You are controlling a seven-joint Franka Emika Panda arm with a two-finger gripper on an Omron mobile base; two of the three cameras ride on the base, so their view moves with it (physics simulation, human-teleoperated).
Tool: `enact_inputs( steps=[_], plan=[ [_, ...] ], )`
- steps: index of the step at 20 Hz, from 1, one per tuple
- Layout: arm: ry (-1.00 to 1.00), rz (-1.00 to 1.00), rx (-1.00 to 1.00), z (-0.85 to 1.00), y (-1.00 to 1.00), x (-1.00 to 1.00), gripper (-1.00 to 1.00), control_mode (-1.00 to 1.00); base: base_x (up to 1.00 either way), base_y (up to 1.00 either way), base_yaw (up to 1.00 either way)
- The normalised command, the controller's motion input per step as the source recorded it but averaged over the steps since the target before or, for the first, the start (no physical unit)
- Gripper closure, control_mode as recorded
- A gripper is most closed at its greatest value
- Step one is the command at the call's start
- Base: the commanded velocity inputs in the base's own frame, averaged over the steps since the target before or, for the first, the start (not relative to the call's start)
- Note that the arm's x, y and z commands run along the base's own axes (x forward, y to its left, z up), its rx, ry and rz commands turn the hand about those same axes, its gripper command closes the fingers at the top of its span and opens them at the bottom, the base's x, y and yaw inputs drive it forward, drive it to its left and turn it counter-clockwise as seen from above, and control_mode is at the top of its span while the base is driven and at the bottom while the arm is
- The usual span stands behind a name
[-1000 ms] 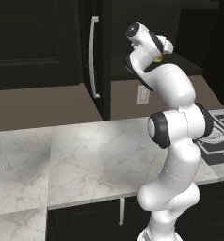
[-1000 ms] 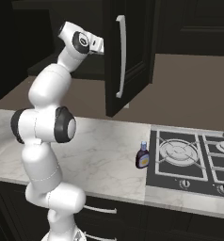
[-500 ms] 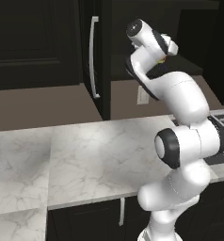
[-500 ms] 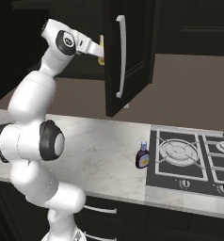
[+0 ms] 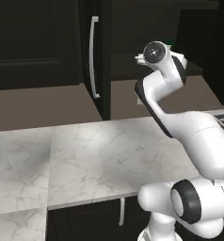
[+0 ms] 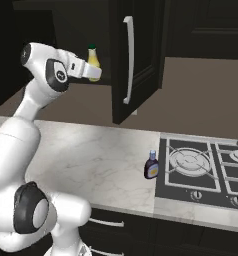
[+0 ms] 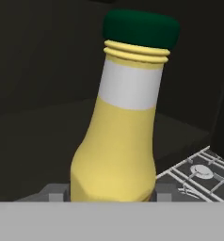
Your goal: Take 2 condiments from the cabinet and move them on the counter near the stove.Make sure the condiments are lined up with each other, next to each other.
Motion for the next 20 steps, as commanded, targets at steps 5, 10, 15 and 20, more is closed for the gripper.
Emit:
enact_inputs(
  steps=[5, 10, 15, 20],
  plan=[
    [0.0, 0.14, 0.0, 0.0, -0.14, -1.0, 1.0, -1.0, 0.0, 0.0, 0.0],
    [0.0, -0.02, -0.07, -0.03, -0.19, -1.0, 1.0, -1.0, 0.0, 0.0, 0.0],
    [0.0, -0.02, -0.04, 0.0, -0.3, -1.0, 1.0, -1.0, 0.0, 0.0, 0.0],
    [0.0, 0.0, -0.04, 0.0, -0.4, -0.85, 1.0, -1.0, 0.0, 0.0, 0.0]
  ],
)
